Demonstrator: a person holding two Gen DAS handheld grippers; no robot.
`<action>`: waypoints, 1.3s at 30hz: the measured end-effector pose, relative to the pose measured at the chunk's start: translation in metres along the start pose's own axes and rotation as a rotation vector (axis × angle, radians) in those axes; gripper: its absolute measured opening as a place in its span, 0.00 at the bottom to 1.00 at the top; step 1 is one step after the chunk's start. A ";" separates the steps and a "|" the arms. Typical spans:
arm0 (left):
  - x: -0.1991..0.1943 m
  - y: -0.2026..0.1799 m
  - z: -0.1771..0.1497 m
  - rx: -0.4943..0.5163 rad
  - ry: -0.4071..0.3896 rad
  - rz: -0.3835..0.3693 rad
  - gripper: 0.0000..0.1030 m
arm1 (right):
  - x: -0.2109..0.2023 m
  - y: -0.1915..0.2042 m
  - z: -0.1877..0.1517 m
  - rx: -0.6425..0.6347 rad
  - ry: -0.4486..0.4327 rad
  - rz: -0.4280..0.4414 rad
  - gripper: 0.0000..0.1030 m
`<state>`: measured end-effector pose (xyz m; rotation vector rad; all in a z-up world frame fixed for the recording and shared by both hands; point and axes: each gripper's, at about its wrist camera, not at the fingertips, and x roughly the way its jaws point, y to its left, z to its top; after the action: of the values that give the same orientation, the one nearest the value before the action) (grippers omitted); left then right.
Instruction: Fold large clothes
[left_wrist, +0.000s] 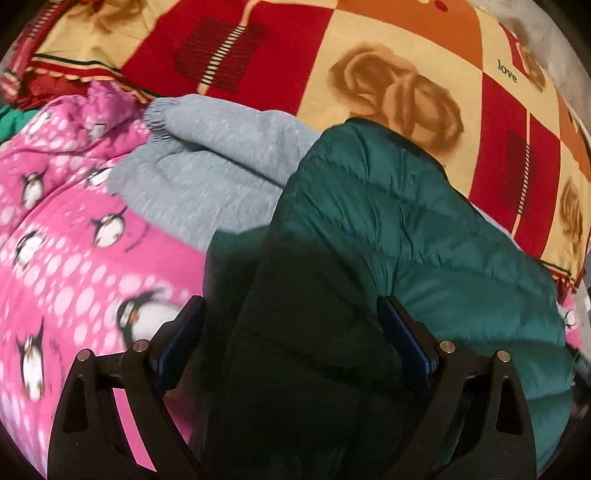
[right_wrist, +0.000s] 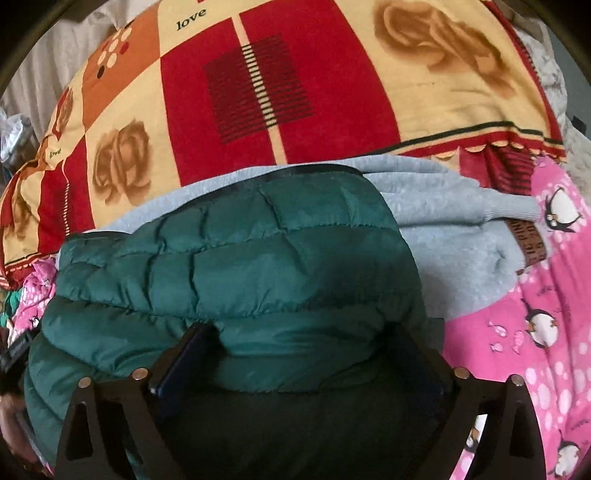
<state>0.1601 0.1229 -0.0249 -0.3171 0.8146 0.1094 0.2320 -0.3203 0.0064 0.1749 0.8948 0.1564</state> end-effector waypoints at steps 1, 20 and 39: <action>-0.005 0.000 -0.010 -0.009 -0.011 0.008 0.91 | 0.003 0.000 0.001 -0.009 0.001 0.005 0.97; -0.101 0.074 0.008 -0.036 -0.134 0.001 0.91 | -0.141 -0.012 -0.027 -0.070 -0.200 0.033 0.92; -0.088 0.068 -0.024 -0.023 -0.063 -0.320 0.91 | -0.131 -0.074 -0.111 0.266 -0.094 0.293 0.92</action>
<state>0.0682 0.1816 0.0081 -0.4589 0.6913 -0.1697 0.0690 -0.4102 0.0219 0.5575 0.7909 0.2986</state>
